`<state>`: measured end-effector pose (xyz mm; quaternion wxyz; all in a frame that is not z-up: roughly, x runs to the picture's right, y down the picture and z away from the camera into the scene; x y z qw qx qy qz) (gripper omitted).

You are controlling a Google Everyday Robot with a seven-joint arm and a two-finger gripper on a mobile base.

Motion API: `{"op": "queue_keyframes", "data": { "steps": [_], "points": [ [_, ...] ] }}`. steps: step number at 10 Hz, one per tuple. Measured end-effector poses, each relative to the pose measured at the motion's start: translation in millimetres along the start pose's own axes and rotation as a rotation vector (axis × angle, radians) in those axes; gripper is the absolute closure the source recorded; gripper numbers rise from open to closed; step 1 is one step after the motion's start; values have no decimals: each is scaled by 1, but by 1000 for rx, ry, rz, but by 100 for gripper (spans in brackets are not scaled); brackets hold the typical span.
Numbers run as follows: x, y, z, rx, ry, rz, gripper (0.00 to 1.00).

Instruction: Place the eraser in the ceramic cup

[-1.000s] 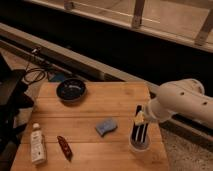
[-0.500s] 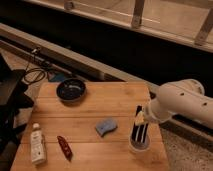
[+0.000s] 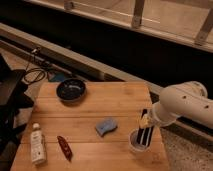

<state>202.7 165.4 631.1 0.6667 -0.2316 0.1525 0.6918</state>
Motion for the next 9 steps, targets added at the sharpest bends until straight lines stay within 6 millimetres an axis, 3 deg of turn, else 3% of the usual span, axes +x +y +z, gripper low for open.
{"op": "queue_keyframes", "data": {
  "steps": [2, 5, 9],
  "points": [
    [8, -11, -1, 9, 12, 20, 85],
    [17, -9, -3, -21, 53, 0, 85],
    [34, 20, -1, -136, 131, -82, 85]
  ]
}}
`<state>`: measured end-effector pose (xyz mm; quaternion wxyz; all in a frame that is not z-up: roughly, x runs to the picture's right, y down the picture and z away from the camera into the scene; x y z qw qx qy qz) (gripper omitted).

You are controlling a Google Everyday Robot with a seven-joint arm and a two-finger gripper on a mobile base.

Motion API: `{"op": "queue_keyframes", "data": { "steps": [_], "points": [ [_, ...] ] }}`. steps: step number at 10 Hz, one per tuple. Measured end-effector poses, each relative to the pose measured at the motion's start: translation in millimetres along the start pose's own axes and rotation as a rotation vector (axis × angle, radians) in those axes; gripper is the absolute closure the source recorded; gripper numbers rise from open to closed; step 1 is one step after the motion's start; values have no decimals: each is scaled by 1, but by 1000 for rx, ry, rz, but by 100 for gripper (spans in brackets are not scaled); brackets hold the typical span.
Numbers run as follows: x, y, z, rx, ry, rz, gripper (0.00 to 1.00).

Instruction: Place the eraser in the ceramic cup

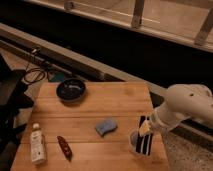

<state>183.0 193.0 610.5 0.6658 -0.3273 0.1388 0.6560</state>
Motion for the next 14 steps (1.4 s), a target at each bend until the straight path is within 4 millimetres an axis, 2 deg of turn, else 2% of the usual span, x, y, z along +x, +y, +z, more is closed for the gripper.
{"op": "queue_keyframes", "data": {
  "steps": [3, 4, 6, 9, 11, 14],
  "points": [
    [4, 25, 22, -62, 65, -53, 84],
    [4, 27, 29, -67, 80, -60, 79],
    [-3, 24, 41, -56, 97, -54, 58],
    [-17, -4, 32, -1, 84, -6, 26],
    [-21, -13, 26, 23, 80, 12, 20],
    [-21, -9, 25, 5, 78, 12, 20]
  ]
}}
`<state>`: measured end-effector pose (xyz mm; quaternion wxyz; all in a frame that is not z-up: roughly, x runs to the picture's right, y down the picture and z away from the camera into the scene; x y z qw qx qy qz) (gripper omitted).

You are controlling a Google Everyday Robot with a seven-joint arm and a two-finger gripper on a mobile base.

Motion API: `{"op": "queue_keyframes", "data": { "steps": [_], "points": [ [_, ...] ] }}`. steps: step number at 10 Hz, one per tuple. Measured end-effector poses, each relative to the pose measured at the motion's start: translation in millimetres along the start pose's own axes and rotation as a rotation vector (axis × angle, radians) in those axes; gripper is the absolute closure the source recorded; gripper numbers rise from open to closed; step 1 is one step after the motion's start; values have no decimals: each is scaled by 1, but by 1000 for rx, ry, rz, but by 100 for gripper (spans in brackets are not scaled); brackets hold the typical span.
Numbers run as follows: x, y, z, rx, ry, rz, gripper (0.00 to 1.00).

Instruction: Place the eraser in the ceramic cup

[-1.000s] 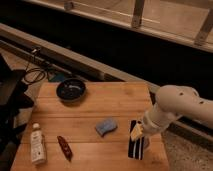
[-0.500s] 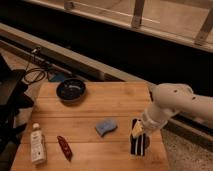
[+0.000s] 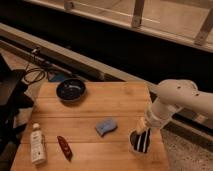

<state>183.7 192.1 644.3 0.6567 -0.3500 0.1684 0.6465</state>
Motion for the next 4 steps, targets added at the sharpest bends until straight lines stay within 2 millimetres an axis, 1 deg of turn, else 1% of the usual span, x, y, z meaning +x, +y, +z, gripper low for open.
{"op": "queue_keyframes", "data": {
  "steps": [1, 3, 4],
  "points": [
    [1, 7, 0, -16, 1, -15, 20],
    [1, 12, -6, -16, -13, -14, 22],
    [1, 9, -6, -8, -15, -15, 29]
  ]
}}
